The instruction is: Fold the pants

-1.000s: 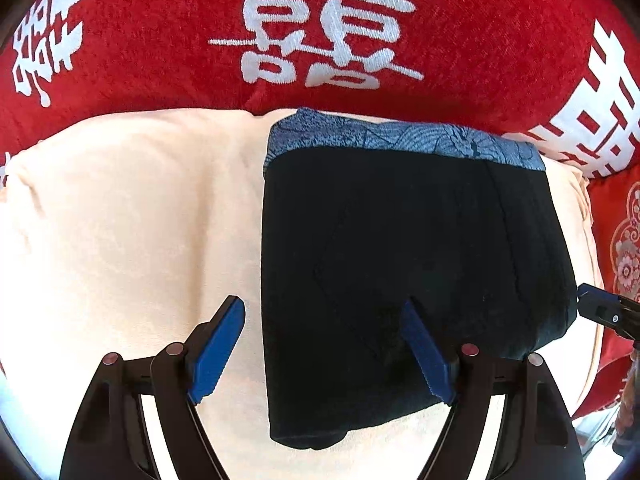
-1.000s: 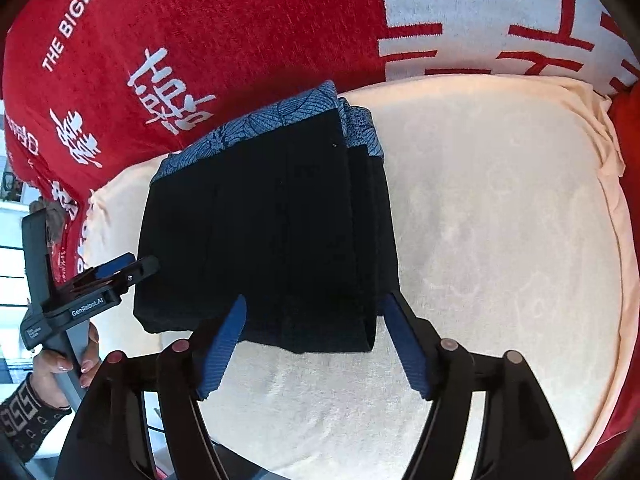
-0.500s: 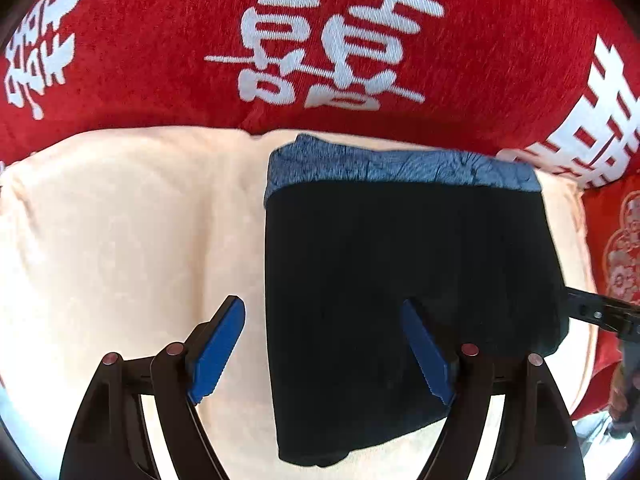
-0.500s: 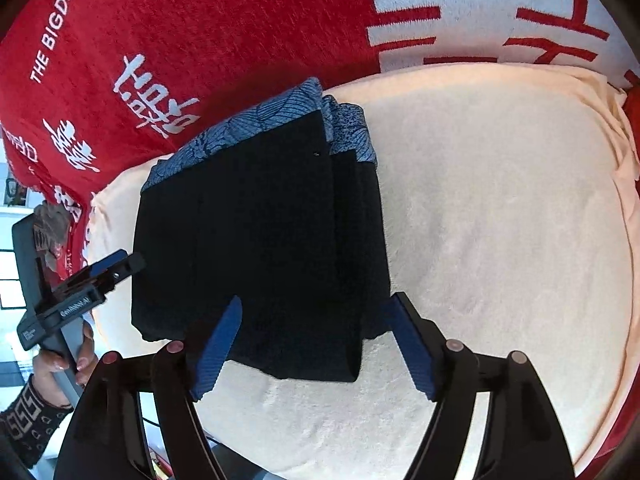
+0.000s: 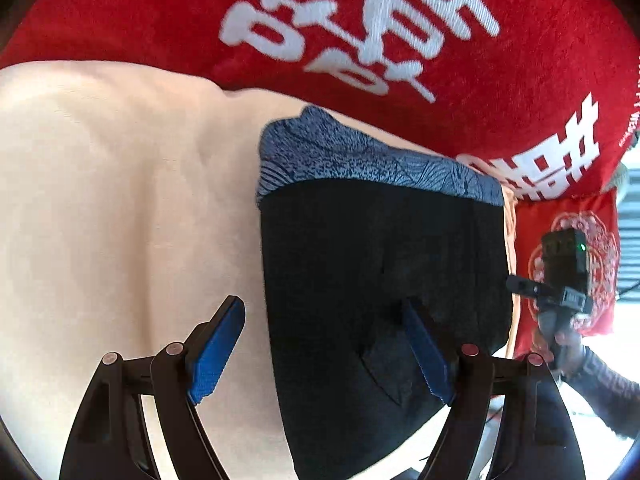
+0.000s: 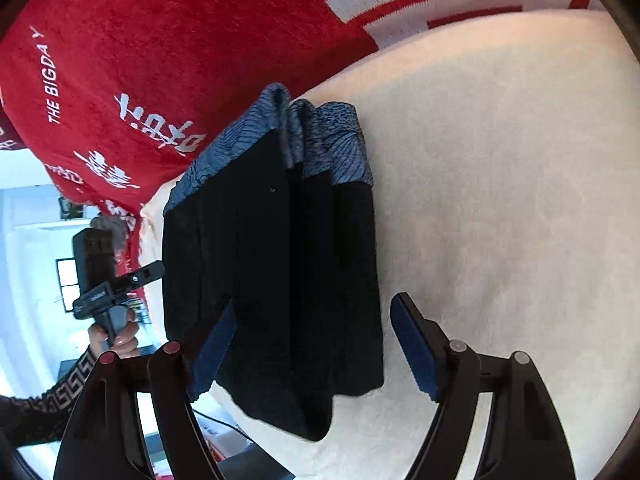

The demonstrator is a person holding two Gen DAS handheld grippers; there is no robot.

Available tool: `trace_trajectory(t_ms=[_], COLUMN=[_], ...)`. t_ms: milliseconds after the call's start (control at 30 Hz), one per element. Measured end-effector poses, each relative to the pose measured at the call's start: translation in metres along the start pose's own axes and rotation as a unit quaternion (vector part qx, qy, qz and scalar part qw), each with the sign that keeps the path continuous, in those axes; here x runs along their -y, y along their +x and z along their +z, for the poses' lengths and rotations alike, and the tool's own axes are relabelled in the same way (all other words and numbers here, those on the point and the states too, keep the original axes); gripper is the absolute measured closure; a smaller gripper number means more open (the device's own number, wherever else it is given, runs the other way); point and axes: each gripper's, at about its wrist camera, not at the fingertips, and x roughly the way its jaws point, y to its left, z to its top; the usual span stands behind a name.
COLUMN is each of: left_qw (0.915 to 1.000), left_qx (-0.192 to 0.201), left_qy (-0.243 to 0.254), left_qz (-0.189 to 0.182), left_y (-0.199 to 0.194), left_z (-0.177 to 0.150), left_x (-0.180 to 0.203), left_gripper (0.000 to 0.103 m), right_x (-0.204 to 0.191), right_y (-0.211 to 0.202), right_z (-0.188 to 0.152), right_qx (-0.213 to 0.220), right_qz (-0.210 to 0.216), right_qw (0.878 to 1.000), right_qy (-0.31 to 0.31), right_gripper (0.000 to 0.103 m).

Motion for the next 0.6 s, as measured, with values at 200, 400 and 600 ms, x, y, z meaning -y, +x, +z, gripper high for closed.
trace_trajectory(t_ms=[200, 400, 600], left_qw=[0.9999, 0.9999, 0.9983], left_qx=[-0.003, 0.015, 0.05], left_qy=[-0.002, -0.004, 0.007], left_qz=[-0.015, 0.006, 0.031], left_y=[0.024, 0.032, 0.022], left_z=[0.011, 0.013, 0.002], left_x=[0.0, 0.012, 0.034], left_gripper=[0.009, 0.009, 0.032], right_x=[0.011, 0.007, 0.0], right_y=[0.017, 0.029, 0.024], right_z=[0.019, 0.027, 0.022], right_qx=[-0.011, -0.017, -0.011], right_qz=[0.078, 0.077, 0.051], right_qw=[0.997, 0.997, 0.998], right_qy=[-0.006, 0.024, 0.03], right_gripper=[0.02, 0.022, 0.046])
